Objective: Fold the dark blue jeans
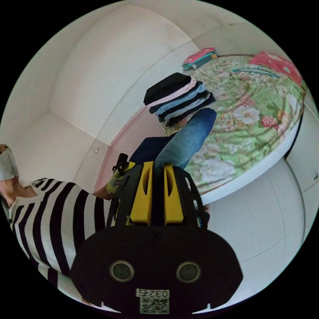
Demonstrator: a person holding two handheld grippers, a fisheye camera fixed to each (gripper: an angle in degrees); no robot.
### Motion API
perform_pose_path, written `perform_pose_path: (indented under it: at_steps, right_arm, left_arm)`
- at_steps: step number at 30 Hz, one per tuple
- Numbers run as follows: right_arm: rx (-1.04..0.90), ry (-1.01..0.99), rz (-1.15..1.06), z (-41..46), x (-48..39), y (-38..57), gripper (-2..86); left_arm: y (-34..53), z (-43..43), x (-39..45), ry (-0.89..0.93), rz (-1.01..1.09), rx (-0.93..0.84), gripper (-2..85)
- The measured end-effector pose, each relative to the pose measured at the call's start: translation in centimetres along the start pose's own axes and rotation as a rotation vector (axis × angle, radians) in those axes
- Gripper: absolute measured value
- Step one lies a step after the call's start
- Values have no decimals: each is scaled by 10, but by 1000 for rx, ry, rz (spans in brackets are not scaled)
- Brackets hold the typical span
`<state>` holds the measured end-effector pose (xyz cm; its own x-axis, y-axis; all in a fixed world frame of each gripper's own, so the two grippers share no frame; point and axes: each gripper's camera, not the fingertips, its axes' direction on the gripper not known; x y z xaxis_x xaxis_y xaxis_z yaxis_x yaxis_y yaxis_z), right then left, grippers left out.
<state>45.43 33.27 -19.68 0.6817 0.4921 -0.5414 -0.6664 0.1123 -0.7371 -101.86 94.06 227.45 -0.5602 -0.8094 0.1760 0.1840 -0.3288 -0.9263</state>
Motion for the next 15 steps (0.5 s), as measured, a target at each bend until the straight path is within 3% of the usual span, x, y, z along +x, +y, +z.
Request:
perform_pose_path:
  at_steps: [15]
  right_arm:
    - [-75,-207,-431,-16,2,-304,53]
  left_arm:
    - [-97,-40,162,-153,289,358,29]
